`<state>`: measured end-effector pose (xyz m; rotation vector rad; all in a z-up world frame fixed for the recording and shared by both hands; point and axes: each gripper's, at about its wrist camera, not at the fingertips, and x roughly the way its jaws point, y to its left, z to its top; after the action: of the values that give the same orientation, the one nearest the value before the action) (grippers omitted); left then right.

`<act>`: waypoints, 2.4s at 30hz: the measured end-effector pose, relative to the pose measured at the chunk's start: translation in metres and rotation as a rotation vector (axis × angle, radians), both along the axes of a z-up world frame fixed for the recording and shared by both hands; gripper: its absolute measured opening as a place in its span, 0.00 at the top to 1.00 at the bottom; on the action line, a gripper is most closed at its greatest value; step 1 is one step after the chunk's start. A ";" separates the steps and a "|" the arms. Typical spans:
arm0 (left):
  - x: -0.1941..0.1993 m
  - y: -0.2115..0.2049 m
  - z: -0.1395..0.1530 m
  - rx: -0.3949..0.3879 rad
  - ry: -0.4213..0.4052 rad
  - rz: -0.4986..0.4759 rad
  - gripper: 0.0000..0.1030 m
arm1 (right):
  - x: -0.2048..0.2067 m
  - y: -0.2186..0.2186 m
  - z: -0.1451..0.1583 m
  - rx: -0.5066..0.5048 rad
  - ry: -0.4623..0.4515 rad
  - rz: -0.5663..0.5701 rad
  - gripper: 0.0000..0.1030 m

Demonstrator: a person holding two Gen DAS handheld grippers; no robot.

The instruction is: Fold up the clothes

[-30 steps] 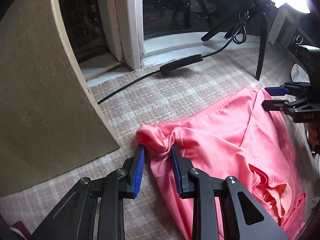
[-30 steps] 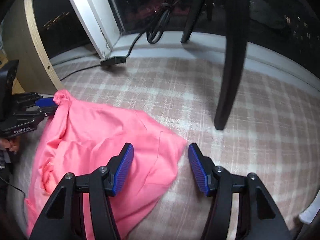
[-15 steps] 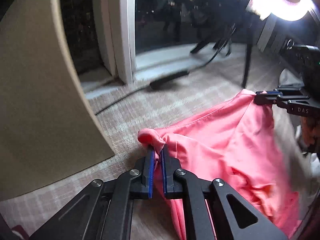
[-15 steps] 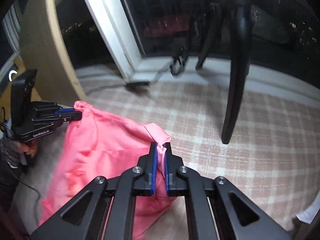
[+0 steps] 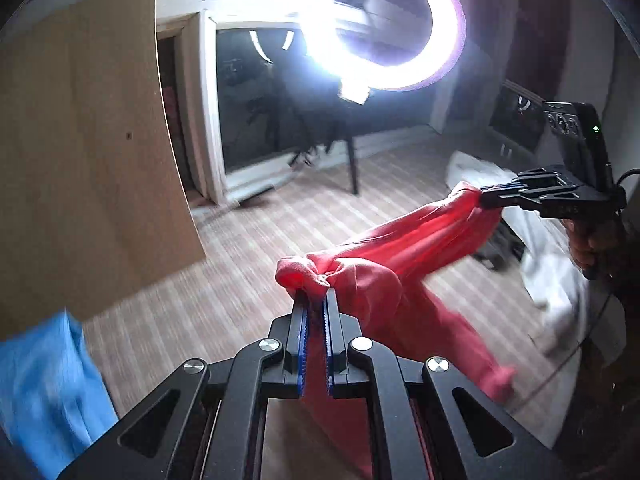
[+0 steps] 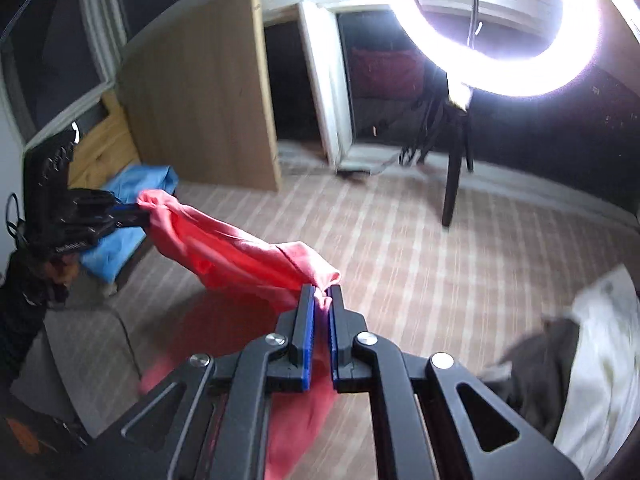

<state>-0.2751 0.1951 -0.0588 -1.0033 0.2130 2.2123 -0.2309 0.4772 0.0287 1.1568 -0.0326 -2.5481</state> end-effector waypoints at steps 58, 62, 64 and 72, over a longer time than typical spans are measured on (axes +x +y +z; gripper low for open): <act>0.139 -0.038 -0.107 -0.003 -0.321 -0.037 0.78 | 0.088 -0.151 -0.103 -0.257 -0.426 0.329 0.66; 0.125 -0.035 -0.116 -0.008 -0.355 -0.016 0.77 | 0.077 -0.167 -0.113 -0.255 -0.422 0.326 0.65; 0.123 -0.034 -0.118 -0.021 -0.348 -0.011 0.77 | 0.077 -0.176 -0.122 -0.246 -0.435 0.345 0.89; 0.143 -0.013 -0.101 -0.043 -0.276 -0.068 0.77 | 0.122 -0.085 -0.079 -0.197 -0.325 0.153 0.71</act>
<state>-0.1322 0.1818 -0.1600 -1.2909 0.1669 1.9892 -0.1085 0.3920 -0.0499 1.4195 -0.2564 -2.1486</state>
